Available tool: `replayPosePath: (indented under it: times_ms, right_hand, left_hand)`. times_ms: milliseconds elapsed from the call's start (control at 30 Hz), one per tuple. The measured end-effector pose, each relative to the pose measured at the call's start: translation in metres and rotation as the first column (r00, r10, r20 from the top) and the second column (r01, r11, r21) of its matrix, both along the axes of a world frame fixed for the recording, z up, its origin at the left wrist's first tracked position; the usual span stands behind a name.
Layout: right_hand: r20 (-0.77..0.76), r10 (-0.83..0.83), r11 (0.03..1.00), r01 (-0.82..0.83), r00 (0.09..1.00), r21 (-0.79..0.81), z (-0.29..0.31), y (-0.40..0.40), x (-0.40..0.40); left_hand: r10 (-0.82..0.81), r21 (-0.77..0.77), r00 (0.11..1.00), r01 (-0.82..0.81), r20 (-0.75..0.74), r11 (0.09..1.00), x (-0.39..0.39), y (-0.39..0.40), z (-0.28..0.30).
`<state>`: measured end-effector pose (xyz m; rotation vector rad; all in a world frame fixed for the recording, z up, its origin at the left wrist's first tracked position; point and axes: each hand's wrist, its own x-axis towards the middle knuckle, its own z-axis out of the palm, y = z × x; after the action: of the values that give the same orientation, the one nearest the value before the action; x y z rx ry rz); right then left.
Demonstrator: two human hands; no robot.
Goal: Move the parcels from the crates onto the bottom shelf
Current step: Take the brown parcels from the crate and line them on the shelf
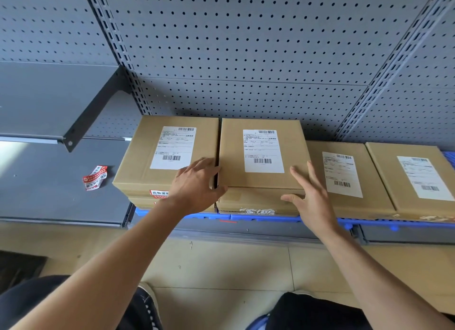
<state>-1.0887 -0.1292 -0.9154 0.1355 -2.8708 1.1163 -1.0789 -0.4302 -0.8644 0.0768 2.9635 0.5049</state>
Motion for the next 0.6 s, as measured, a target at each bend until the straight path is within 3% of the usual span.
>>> replayPosePath:
  times_ms: [133,267,600]
  right_hand:
    - [0.018,0.038,0.999,-0.039,0.999,0.036,-0.003,0.002,-0.003]
    - [-0.043,0.053,0.945,-0.036,0.998,0.326,-0.007,0.001,-0.006]
    - [0.014,0.053,0.806,-0.051,0.998,0.589,-0.001,-0.012,0.000]
  left_hand:
    - [-0.026,-0.038,1.000,0.026,-0.001,0.999,0.000,0.001,0.002]
    - [-0.020,-0.047,1.000,0.019,-0.004,0.999,0.000,0.002,0.002]
    - [-0.047,-0.085,0.999,0.046,-0.007,0.995,0.000,0.003,-0.001]
